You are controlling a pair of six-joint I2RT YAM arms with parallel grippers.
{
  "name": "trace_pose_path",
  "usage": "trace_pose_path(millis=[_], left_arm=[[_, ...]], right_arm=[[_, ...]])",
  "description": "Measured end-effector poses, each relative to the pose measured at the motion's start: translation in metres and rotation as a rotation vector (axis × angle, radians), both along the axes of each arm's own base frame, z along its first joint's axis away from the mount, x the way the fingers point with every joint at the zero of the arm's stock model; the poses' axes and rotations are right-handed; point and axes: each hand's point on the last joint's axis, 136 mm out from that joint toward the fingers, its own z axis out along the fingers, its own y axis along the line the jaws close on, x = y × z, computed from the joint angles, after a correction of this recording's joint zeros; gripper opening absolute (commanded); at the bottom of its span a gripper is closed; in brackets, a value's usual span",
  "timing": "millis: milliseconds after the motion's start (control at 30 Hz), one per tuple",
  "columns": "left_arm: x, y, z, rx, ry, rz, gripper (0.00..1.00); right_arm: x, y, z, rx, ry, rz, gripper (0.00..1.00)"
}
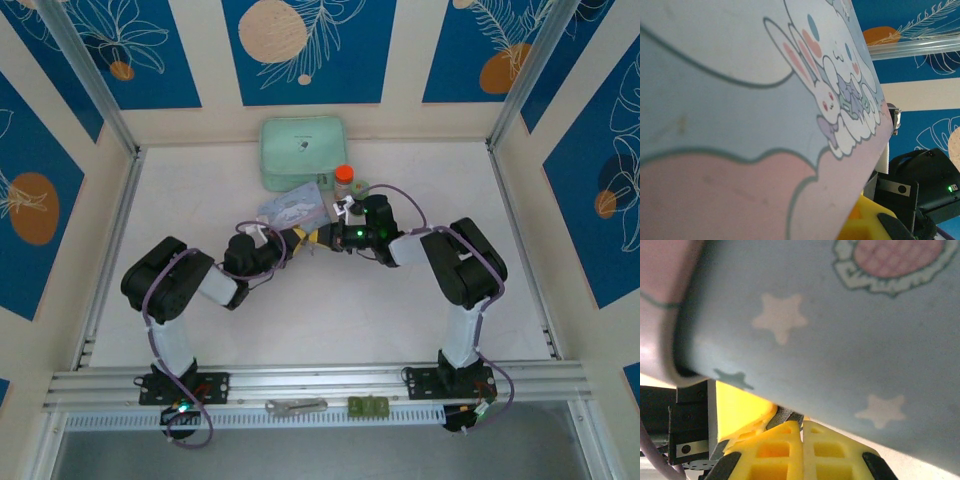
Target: Unlock the padlock with the key
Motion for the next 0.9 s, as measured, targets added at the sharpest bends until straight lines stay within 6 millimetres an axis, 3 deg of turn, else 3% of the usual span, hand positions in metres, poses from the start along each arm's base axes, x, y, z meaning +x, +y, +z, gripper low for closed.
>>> trace_pose_path(millis=[467,700,900], left_arm=[[-0.008,-0.004,0.006,0.031,-0.074,-0.083,0.0],[-0.01,0.0,0.032,0.036,-0.182,-0.092,0.0],[-0.011,0.005,0.046,0.052,-0.274,-0.083,0.0]], right_arm=[[-0.013,-0.001,0.003,0.043,0.419,-0.101,0.0],[-0.015,0.003,0.026,0.176,0.72,-0.108,0.0],[-0.014,0.008,0.04,0.255,0.831,-0.076,0.0]])
